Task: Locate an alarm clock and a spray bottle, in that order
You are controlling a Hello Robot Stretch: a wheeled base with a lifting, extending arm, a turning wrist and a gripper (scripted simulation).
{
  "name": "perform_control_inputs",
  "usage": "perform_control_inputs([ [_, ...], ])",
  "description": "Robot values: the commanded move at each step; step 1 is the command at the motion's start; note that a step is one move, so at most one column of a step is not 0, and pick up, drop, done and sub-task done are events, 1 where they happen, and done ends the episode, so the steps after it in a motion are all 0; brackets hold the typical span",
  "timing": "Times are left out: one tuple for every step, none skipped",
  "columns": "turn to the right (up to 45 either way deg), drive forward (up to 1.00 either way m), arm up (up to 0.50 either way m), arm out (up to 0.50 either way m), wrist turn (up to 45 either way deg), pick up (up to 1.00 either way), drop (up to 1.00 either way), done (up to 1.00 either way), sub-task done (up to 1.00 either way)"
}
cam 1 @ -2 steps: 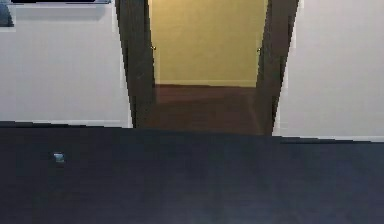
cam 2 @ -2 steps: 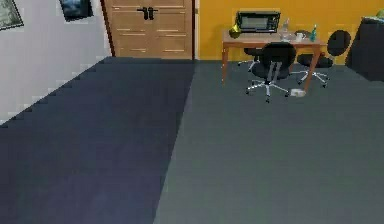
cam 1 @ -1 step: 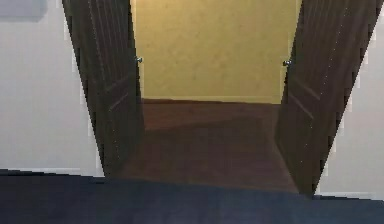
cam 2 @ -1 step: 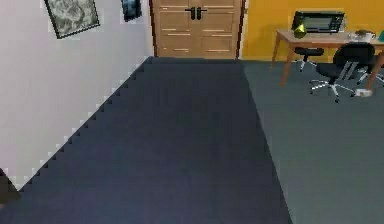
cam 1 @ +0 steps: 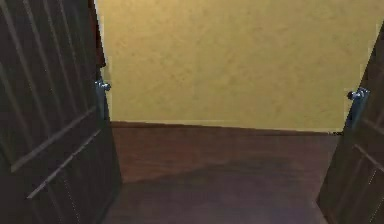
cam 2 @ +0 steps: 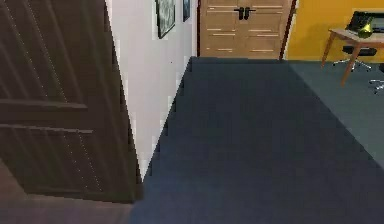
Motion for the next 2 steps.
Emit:
perform_control_inputs([
  [0.0, 1.0, 0.0, 0.0, 0.0, 0.0, 0.0, 0.0, 0.0],
  [-6.0, 0.0, 0.0, 0.0, 0.0, 0.0, 0.0, 0.0, 0.0],
])
